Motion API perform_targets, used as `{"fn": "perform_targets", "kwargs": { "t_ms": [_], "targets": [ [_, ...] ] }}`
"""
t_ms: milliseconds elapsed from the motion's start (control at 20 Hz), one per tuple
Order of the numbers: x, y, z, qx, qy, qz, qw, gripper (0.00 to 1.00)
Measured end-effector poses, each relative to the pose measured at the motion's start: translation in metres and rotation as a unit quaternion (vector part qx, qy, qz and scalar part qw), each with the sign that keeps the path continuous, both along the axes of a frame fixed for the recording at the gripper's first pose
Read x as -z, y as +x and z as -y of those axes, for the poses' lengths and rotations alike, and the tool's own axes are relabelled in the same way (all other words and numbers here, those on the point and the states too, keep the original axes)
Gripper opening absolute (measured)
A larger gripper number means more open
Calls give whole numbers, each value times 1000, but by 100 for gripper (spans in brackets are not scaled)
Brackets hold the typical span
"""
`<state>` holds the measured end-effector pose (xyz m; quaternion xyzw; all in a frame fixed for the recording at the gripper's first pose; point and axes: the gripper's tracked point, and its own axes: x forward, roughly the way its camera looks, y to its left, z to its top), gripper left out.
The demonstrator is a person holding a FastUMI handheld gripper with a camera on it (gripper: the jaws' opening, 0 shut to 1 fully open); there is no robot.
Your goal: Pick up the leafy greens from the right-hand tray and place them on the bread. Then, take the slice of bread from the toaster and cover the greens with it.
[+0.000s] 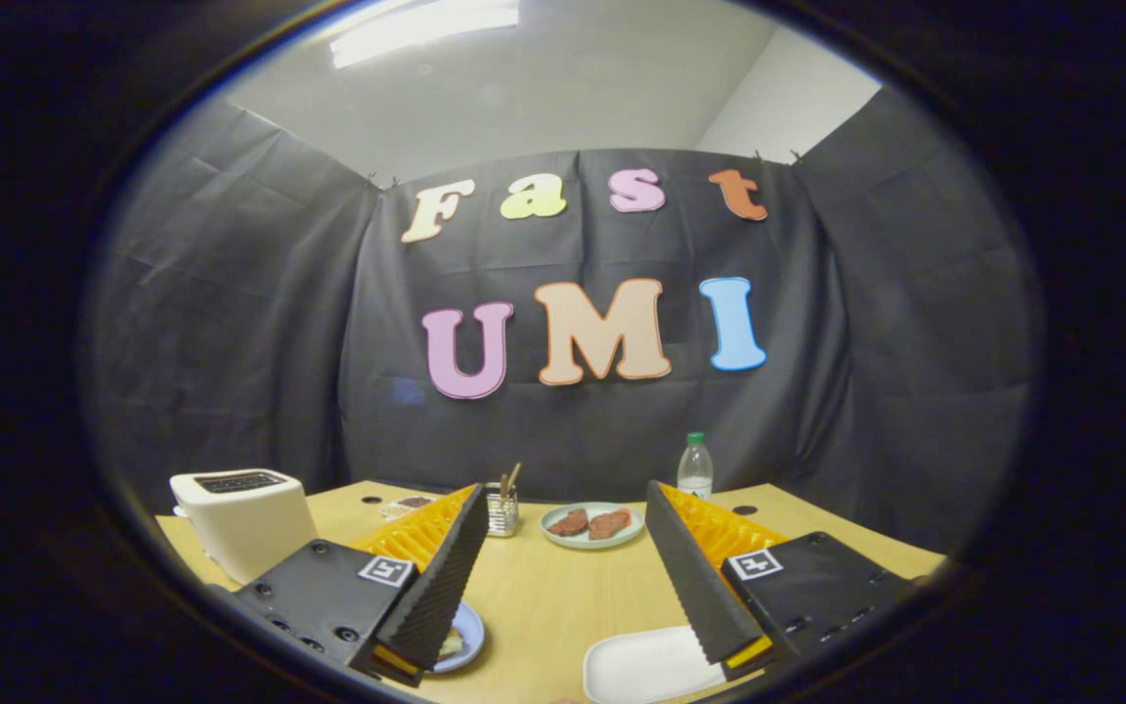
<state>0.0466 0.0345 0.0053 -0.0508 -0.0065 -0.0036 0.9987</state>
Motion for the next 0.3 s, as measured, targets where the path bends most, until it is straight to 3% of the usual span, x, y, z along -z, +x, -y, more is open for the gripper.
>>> {"fn": "perform_targets", "kwargs": {
  "t_ms": [300],
  "targets": [
    [3, -4, 8, 1, 15, -8, 1000, 100]
  ]
}}
